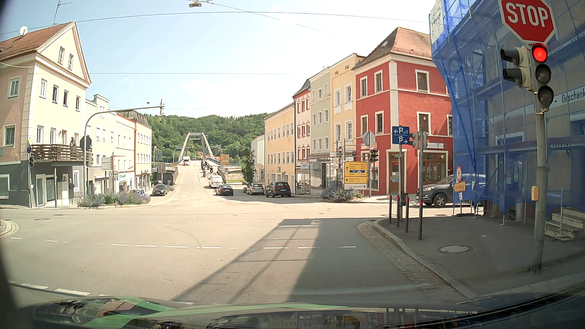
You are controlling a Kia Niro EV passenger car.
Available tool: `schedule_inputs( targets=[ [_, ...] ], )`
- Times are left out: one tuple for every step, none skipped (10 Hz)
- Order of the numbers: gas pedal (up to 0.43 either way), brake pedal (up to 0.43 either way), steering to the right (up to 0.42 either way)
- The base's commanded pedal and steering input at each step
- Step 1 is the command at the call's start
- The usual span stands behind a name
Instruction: Follow the waypoints while adhering to traffic rules and regulations
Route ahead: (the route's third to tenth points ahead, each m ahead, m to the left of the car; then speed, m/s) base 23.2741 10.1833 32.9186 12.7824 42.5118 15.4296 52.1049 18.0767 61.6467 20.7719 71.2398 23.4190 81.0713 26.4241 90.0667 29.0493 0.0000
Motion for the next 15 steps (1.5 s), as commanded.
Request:
schedule_inputs(
  targets=[
    [0.000, 0.329, 0.021],
    [0.000, 0.329, 0.021],
    [0.000, 0.329, 0.021],
    [0.000, 0.329, 0.020],
    [0.000, 0.329, 0.020],
    [0.000, 0.329, 0.021],
    [0.000, 0.329, 0.020],
    [0.000, 0.329, 0.020],
    [0.000, 0.329, 0.020],
    [0.000, 0.329, 0.021],
    [0.000, 0.329, 0.021],
    [0.000, 0.329, 0.021],
    [0.000, 0.329, 0.020],
    [0.000, 0.329, 0.021],
    [0.000, 0.329, 0.020]
  ],
)
